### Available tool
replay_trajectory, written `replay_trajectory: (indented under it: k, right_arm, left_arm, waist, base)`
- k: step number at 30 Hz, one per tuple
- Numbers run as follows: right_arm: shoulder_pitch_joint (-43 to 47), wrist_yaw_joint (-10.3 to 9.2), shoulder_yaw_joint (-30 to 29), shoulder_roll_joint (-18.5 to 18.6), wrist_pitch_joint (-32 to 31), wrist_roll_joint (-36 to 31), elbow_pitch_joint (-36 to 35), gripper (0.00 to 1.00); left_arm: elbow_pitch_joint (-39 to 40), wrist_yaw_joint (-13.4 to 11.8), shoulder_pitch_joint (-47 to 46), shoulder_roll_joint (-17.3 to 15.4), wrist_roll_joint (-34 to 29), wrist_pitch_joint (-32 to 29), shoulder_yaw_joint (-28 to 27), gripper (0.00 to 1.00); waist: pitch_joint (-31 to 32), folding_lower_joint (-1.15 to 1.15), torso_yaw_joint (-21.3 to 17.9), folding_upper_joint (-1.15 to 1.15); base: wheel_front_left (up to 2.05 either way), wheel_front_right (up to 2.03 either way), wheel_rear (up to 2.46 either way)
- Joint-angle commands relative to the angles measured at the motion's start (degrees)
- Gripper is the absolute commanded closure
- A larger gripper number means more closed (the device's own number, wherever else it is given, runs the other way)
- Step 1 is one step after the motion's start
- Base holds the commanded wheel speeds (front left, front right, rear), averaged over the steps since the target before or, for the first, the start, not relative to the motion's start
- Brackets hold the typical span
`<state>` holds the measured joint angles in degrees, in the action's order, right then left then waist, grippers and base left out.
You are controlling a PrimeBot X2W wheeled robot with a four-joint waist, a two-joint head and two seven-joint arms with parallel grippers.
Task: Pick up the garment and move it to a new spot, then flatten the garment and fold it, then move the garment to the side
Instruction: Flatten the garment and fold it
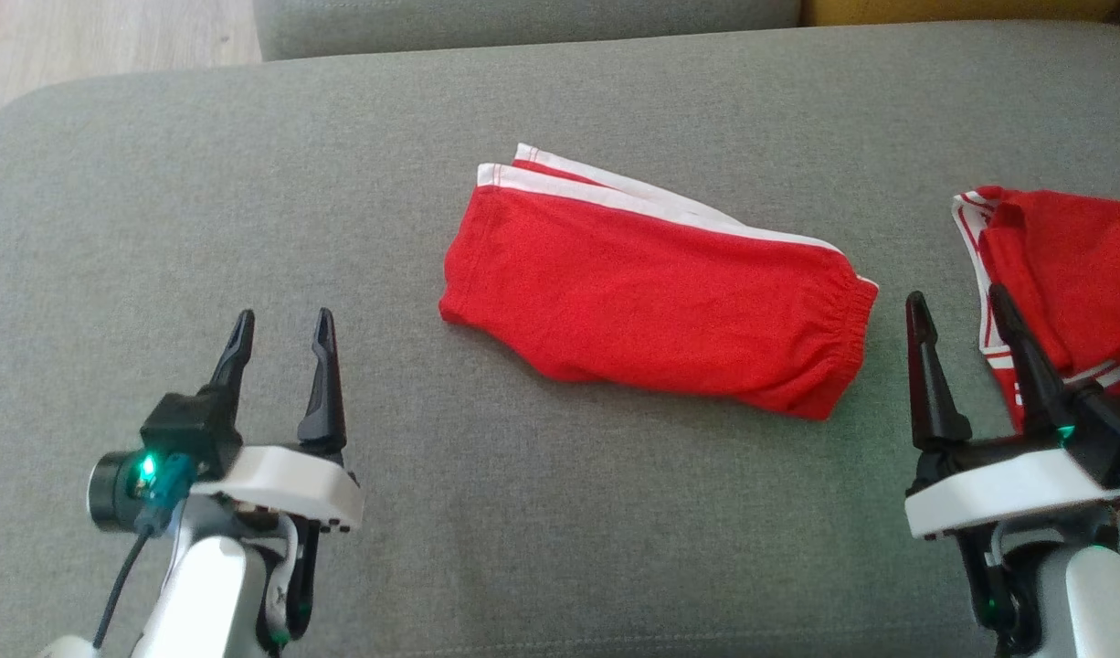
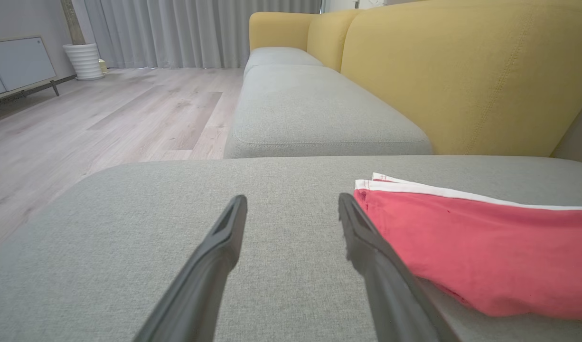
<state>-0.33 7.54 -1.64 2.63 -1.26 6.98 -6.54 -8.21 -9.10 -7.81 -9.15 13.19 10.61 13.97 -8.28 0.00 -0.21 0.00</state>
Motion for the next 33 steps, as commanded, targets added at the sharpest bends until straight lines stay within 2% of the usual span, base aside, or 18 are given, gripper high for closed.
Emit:
replay_trajectory:
  k: [1,13,16,19,20,21,25,29,33]
  right_arm:
    - [-0.83,-0.05,1.16,0.26,-0.41,0.16,-1.87,0.0]
    - [-1.27,-0.05,0.89,0.25,-0.59,0.96,-1.43,0.0]
    - [-1.49,-0.05,0.83,0.25,-0.72,1.26,-1.46,0.0]
    - [-1.99,-0.05,0.75,0.25,-0.8,1.32,-1.72,0.0]
    - [-2.21,-0.05,0.8,0.25,-0.86,1.33,-1.79,0.0]
    - [-2.76,-0.05,0.95,0.25,-0.9,1.39,-1.87,0.0]
    - [-4.3,-0.05,1.55,0.25,-0.71,1.65,-1.52,0.0]
    - [-5.84,-0.05,3.06,0.25,-0.11,2.39,-0.48,0.0]
    - [-6.4,-0.05,3.43,0.25,0.29,2.98,0.39,0.0]
  left_arm:
    - [2.18,-0.46,-1.2,-1.44,-0.23,0.05,-1.93,0.0]
    - [1.35,-0.06,-2.33,-1.43,0.42,-0.3,-1.0,0.0]
    - [0.35,1.11,-4.37,-1.29,0.44,-0.53,0.08,0.0]
    - [-1.91,3.64,-8.65,-0.66,0.45,-1.48,2.28,0.0]
    - [-3.15,4.7,-10.5,-0.23,0.58,-2.08,3.15,0.0]
    - [-6.73,6.95,-14.48,0.61,1.05,-3.84,4.7,0.0]
    - [-15.94,10.94,-22.44,2.45,2.46,-6.55,6.73,0.0]
    - [-29.67,13.56,-30.15,3.63,4.51,-8.68,7.31,0.0]
    - [-36.53,14.55,-33.41,3.88,5.62,-9.11,7.37,0.0]
  waist:
    - [-0.03,0.0,0.07,0.0]
    - [-0.68,0.0,0.26,0.0]
    - [-1.31,0.0,0.27,0.0]
    - [-2.59,0.0,0.17,0.0]
    - [-3.08,0.0,0.08,0.0]
    - [-4.15,0.0,-0.3,0.0]
    - [-6.4,0.0,-1.73,0.0]
    - [-8.39,0.0,-3.93,0.0]
    - [-8.96,0.0,-5.01,0.0]
  base:
    - [0.0,0.0,0.0]
    - [0.0,0.0,0.0]
    - [0.0,0.0,0.0]
    - [0.0,0.0,0.0]
    - [0.0,0.0,0.0]
    - [0.0,0.0,0.0]
    - [0.0,0.0,0.0]
    - [0.0,0.0,0.0]
    - [0.0,0.0,0.0]
